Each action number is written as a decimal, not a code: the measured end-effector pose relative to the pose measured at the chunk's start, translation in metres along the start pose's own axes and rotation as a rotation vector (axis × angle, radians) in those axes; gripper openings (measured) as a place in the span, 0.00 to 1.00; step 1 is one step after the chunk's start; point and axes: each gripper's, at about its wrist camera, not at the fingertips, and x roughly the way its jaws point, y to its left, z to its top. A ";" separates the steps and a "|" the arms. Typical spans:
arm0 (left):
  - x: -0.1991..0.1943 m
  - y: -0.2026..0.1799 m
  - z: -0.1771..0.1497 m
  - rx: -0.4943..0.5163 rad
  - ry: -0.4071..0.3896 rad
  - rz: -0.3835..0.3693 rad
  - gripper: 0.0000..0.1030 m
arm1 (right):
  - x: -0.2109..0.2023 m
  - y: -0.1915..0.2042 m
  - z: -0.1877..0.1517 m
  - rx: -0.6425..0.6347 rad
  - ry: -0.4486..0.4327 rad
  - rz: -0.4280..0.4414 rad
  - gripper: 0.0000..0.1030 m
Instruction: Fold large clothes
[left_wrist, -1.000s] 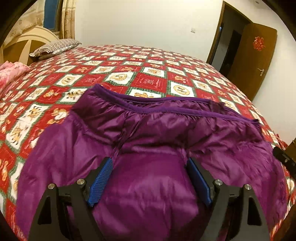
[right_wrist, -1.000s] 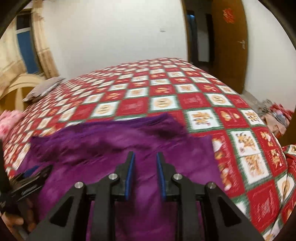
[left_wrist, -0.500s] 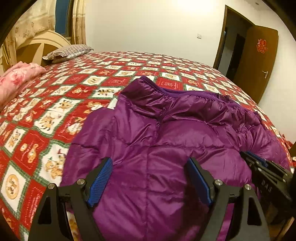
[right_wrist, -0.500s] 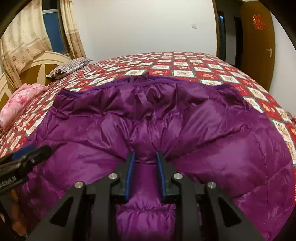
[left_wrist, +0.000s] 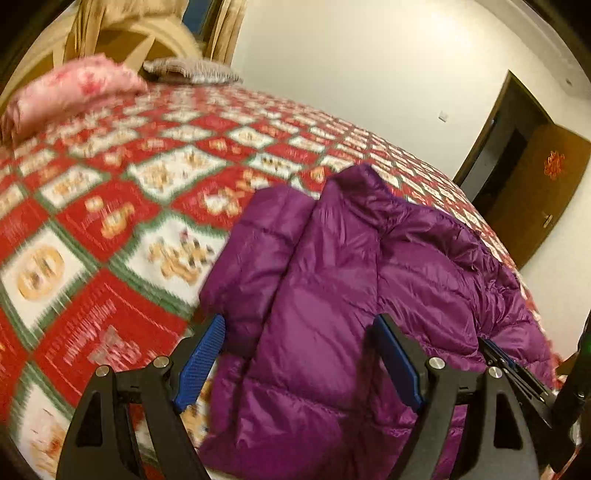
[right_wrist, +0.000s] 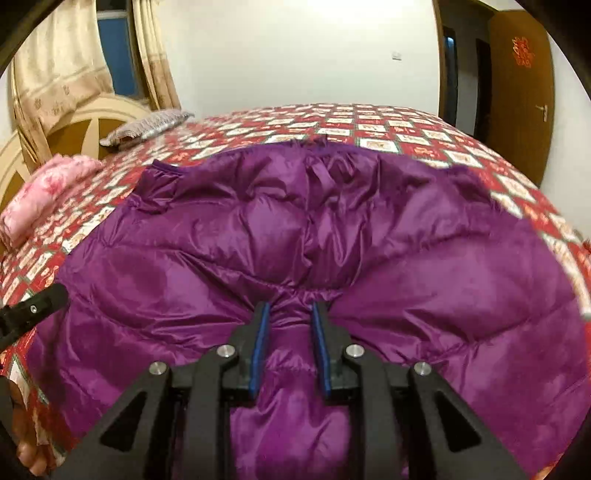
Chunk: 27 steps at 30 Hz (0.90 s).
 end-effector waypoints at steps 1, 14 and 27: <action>0.007 0.004 -0.002 -0.040 0.020 -0.028 0.80 | -0.001 0.000 0.001 0.004 0.001 0.004 0.24; -0.006 0.030 -0.012 -0.307 -0.006 -0.242 0.86 | -0.007 -0.003 -0.006 0.009 -0.013 0.016 0.25; 0.002 0.012 -0.015 -0.223 0.015 -0.230 0.87 | -0.007 -0.004 -0.006 0.019 -0.018 0.031 0.25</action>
